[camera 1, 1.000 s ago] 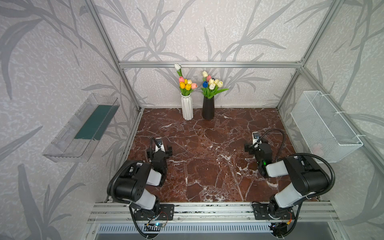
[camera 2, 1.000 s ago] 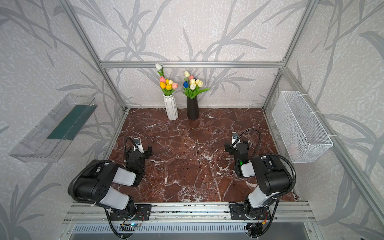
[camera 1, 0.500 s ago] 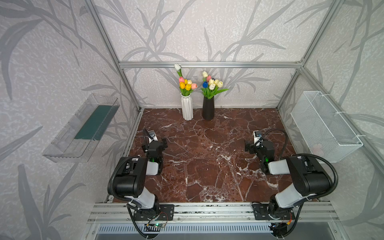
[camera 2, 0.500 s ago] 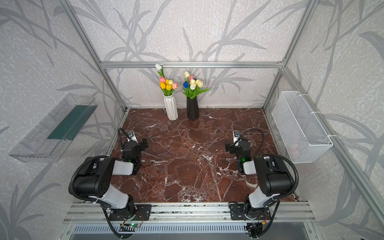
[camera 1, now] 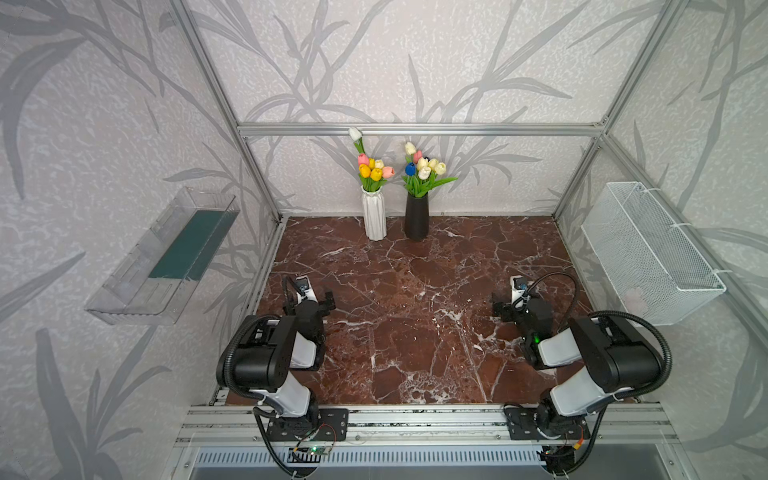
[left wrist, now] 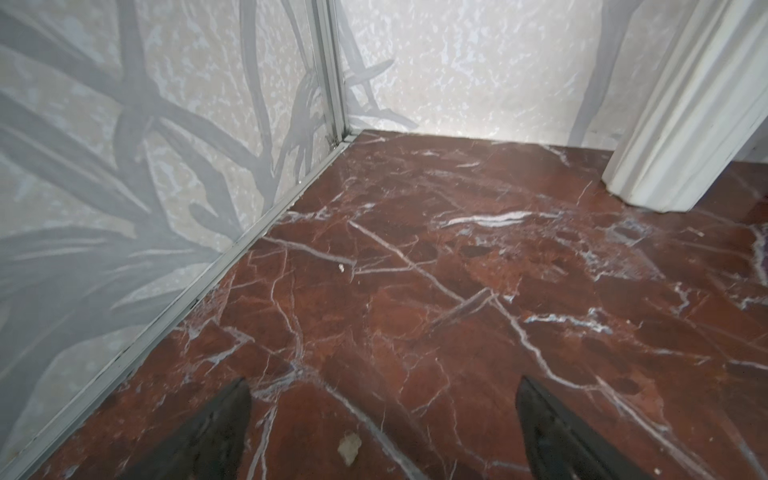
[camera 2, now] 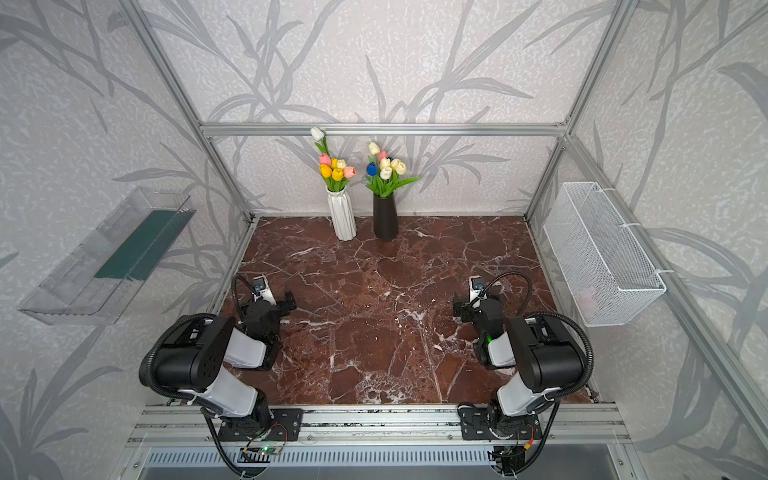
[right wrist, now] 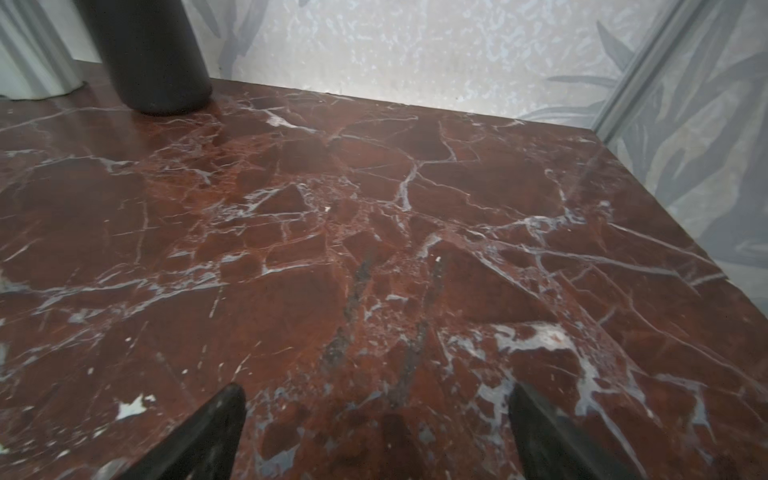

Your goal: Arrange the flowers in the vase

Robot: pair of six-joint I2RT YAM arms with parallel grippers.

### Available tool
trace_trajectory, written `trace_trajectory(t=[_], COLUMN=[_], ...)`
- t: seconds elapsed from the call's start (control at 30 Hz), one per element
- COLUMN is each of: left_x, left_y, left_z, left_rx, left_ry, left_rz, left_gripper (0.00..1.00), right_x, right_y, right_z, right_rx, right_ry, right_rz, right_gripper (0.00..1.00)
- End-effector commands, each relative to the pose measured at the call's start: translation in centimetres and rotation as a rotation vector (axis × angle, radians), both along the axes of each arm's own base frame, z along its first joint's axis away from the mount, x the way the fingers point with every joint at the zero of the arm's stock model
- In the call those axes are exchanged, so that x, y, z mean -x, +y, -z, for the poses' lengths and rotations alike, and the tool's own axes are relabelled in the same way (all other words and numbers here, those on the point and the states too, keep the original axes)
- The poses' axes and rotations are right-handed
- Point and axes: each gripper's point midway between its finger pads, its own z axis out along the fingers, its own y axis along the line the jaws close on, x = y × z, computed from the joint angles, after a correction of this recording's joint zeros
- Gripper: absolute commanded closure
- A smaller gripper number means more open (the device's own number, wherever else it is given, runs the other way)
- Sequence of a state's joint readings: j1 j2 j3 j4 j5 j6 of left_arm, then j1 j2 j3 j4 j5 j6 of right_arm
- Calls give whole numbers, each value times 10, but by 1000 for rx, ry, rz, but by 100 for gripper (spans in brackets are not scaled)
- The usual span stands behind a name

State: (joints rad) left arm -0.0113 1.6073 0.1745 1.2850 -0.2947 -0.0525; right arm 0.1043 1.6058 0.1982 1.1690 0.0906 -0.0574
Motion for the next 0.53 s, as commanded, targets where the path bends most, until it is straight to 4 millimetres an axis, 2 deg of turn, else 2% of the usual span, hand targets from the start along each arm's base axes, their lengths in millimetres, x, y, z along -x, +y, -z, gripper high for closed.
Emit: trace_trajectory(t=[0.0, 0.07, 0.2, 0.33, 0.37, 0.43, 0.5], left_x=[-17, -34, -33, -34, -34, -34, -34], left_y=[1, 7, 5, 3, 3, 3, 3], left_z=[-20, -10, -10, -9, -11, -10, -10], left_rx=[5, -1, 6, -1, -6, -1, -4], left_ry=[-45, 89, 66, 78, 61, 72, 69], left_rz=[-6, -44, -31, -22, -20, -23, -25], left_gripper=[1, 1, 1, 1, 1, 1, 1], right_x=[-31, -34, -31, -34, -39, -39, -38], right_y=[-13, -10, -7, 14, 18, 15, 16], right_z=[-30, -26, -30, -28, -24, -23, -25], right_rx=[-12, 9, 15, 23, 23, -29, -19], right_ry=[-39, 28, -48, -45, 15, 50, -2], right_rz=[99, 101, 83, -46, -68, -92, -103], right_gripper=[1, 1, 1, 1, 1, 1, 1])
